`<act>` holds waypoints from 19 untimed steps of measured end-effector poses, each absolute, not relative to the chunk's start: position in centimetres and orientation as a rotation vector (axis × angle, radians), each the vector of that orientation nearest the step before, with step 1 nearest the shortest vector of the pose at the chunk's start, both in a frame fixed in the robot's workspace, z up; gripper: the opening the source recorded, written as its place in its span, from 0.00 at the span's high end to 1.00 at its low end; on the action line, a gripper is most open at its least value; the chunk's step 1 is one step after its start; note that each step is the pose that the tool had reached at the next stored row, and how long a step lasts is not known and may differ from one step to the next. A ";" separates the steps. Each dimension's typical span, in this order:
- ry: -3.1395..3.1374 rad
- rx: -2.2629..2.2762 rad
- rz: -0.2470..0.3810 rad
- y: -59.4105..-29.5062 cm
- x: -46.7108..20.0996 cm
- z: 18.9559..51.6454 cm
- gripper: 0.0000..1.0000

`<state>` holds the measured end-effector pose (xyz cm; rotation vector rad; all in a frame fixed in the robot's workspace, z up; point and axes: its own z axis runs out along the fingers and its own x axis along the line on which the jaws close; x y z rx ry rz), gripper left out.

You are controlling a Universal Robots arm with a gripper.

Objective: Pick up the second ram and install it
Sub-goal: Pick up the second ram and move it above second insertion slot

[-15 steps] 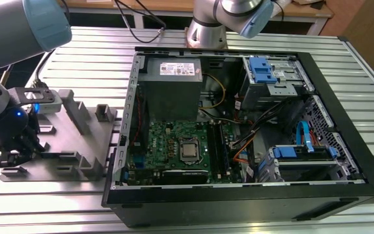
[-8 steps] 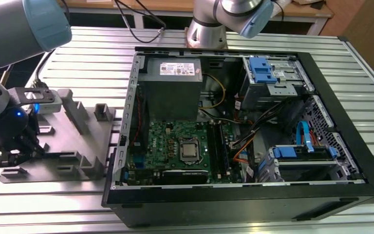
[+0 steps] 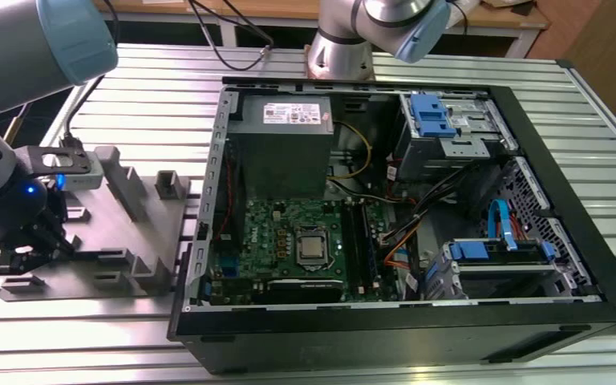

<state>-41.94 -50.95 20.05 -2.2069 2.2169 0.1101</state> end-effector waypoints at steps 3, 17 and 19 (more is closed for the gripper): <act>2.217 -2.207 0.110 -51.0 -41.9 20.0 0.90; 2.219 -2.205 0.110 -51.0 -41.9 20.0 0.92; 2.219 -2.205 0.110 -50.9 -41.9 20.0 0.92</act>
